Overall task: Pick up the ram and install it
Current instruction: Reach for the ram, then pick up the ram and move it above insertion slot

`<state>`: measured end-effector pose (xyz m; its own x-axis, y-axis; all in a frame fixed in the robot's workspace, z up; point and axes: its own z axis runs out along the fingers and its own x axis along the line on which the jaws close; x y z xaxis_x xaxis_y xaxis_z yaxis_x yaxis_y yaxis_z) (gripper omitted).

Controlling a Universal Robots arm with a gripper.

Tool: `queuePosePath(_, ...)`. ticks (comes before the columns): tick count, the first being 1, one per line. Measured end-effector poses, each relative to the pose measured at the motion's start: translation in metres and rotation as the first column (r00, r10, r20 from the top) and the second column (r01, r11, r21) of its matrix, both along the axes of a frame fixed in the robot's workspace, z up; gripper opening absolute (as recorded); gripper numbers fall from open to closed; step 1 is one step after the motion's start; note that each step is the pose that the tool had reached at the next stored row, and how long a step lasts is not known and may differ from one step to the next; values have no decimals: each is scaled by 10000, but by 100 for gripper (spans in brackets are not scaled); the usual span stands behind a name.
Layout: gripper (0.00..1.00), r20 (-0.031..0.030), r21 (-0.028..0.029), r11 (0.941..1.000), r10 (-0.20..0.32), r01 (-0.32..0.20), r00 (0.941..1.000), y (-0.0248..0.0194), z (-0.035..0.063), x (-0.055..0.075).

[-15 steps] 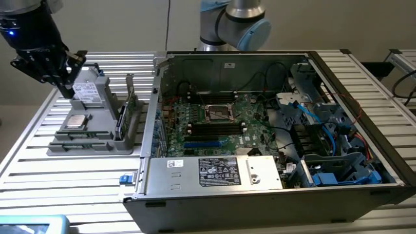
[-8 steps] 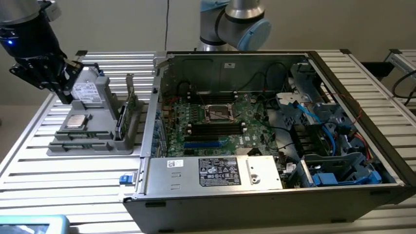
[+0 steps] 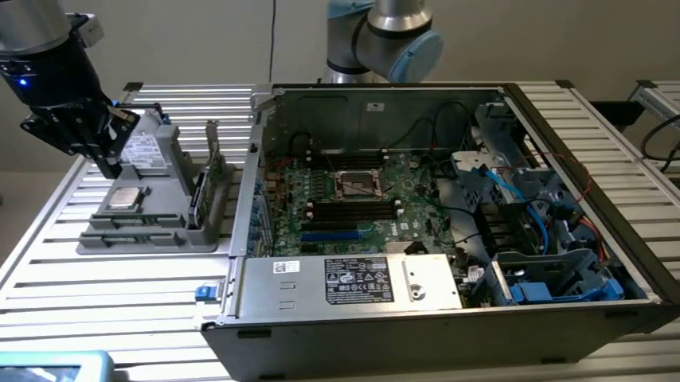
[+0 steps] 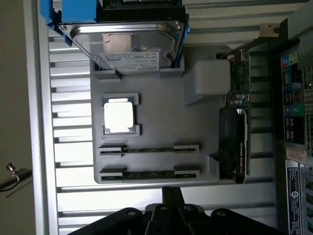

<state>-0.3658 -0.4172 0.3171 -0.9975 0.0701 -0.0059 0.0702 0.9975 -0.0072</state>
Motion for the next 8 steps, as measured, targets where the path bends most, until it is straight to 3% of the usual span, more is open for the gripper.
queuePosePath(8,11,0,-5,10000,1,-1,10000,0,-1,0)
